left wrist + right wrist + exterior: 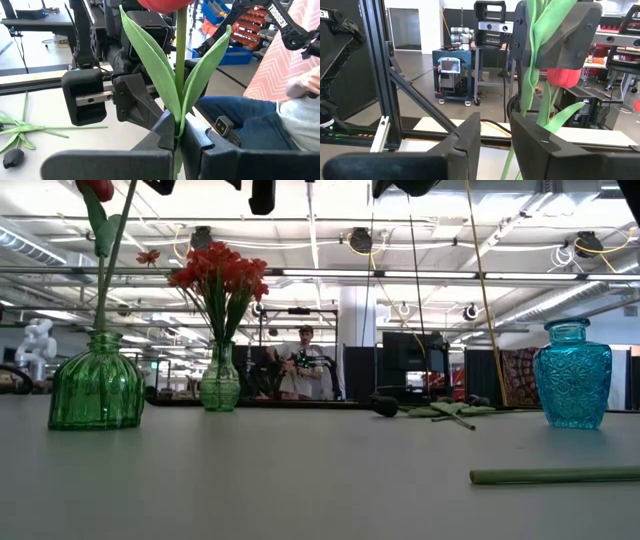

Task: Sort flowers into vase by color
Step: Put the top red flower into the bottom green vase

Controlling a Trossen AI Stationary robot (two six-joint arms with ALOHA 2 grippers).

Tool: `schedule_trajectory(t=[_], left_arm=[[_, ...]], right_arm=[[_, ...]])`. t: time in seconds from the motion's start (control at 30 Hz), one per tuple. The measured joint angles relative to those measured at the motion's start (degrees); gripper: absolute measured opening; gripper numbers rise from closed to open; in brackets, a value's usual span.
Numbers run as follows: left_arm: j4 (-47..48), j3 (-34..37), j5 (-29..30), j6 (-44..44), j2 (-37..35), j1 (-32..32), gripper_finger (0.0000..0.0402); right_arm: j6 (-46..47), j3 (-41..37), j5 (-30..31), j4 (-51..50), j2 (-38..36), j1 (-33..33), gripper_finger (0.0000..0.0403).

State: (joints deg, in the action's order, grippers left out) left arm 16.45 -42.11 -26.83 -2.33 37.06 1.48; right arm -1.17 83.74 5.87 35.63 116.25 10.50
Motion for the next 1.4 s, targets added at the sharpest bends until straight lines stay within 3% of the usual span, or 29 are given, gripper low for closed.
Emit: schedule_trajectory(t=[0.97,1.4], left_arm=[[0.2,1.2,0.0,-1.0,1.5,0.0,0.0013],[6.4,1.2,0.1,0.5,2.5,0.0,0.0124]], right_arm=[[0.1,0.0,0.0,-1.7,0.0,0.4,0.01],[0.0,0.0,0.0,-2.0,0.0,0.5,0.01]])
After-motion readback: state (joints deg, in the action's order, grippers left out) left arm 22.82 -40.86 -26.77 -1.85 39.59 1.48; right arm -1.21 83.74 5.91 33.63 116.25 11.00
